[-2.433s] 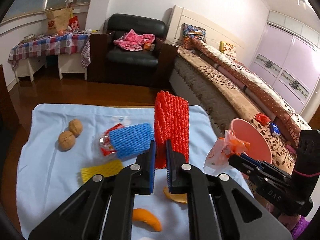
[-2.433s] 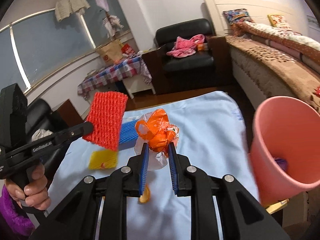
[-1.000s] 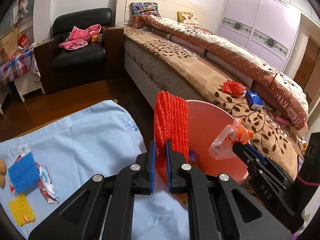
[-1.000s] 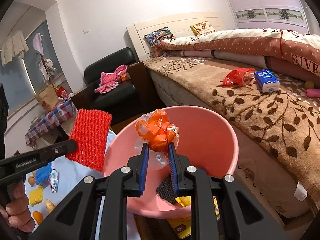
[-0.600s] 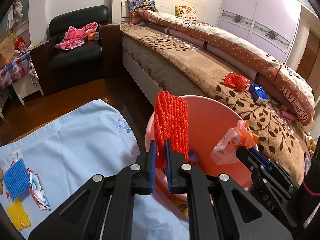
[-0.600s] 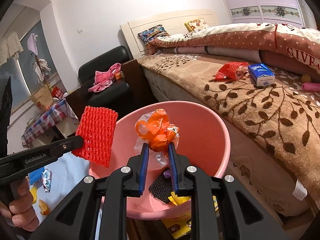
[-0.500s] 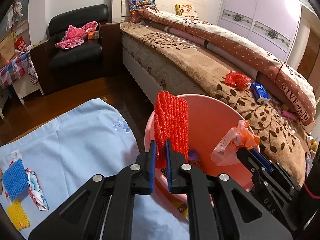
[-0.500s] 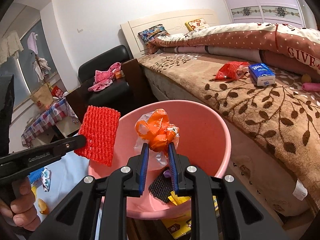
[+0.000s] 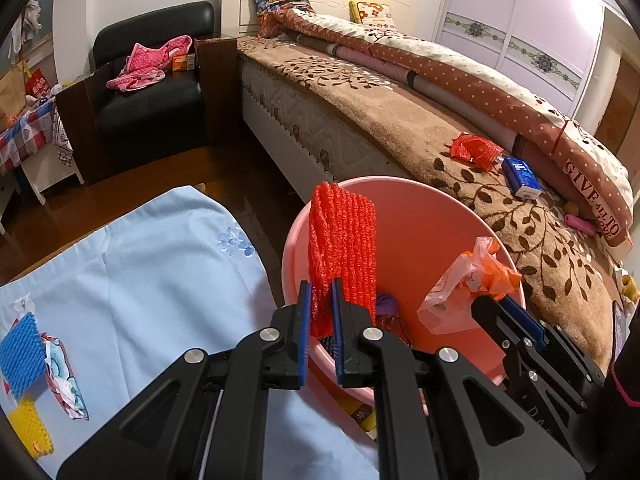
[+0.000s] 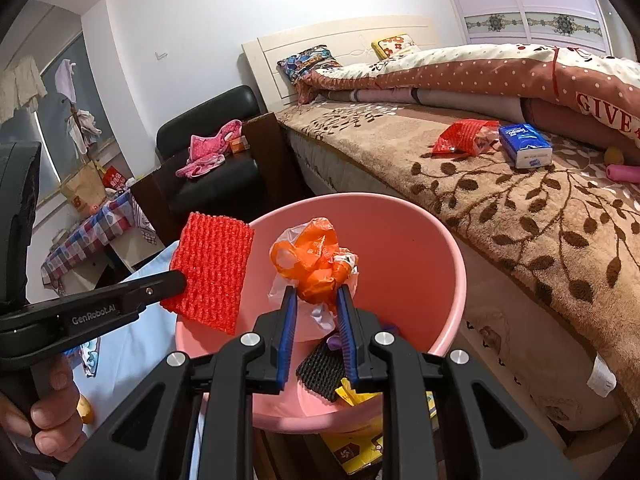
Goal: Collect trash
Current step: 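Open both tools to drop the net and wrapper into the bucket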
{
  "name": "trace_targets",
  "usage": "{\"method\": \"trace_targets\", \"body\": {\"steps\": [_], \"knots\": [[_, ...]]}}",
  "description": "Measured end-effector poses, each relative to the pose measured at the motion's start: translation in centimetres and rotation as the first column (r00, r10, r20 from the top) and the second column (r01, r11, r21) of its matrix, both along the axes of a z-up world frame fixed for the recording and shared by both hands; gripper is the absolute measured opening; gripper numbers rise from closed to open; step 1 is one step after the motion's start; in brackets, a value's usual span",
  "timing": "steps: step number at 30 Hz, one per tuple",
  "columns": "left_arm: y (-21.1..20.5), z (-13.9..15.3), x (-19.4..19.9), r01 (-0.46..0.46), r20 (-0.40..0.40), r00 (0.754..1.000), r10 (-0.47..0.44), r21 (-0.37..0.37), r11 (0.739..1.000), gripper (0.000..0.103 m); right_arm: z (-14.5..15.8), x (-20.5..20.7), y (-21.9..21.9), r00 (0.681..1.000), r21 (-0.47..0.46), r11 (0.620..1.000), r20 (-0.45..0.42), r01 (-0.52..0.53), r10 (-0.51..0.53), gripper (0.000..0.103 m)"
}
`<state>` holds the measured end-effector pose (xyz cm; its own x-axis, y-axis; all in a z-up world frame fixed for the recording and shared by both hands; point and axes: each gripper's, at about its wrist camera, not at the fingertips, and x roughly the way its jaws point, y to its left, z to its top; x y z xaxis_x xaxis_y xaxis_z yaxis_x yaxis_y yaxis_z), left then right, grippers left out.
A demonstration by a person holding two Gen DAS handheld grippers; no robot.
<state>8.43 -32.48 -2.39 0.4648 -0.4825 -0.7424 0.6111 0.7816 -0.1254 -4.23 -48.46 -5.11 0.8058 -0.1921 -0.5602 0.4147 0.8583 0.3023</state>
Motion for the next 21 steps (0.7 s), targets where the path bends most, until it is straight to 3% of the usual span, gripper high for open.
{"method": "trace_targets", "body": {"steps": [2,5,12,14,21], "knots": [[-0.1,0.0,-0.1,0.008,0.000,1.000,-0.008,-0.006,1.000,0.009,0.0,0.0,0.0,1.000,0.001,1.000,-0.002,-0.001,0.001,0.023],[-0.1,0.1,-0.3,0.021,-0.009,1.000,-0.021,-0.015,1.000,0.011,0.0,0.0,-0.1,1.000,-0.001,1.000,0.001,0.001,-0.001,0.034],[0.3,0.2,-0.5,0.025,-0.010,1.000,-0.025,-0.023,0.999,0.034,-0.1,-0.1,0.0,1.000,0.001,1.000,-0.002,-0.004,0.004,0.040],[0.5,0.4,-0.5,0.025,-0.011,1.000,-0.025,-0.032,0.999,0.036,-0.1,-0.3,0.0,1.000,0.002,1.000,-0.001,-0.002,0.002,0.048],[1.3,0.7,-0.6,0.020,-0.009,1.000,-0.020,-0.040,0.999,0.036,0.0,-0.4,0.1,1.000,-0.001,1.000,0.001,-0.003,0.003,0.048]]}}
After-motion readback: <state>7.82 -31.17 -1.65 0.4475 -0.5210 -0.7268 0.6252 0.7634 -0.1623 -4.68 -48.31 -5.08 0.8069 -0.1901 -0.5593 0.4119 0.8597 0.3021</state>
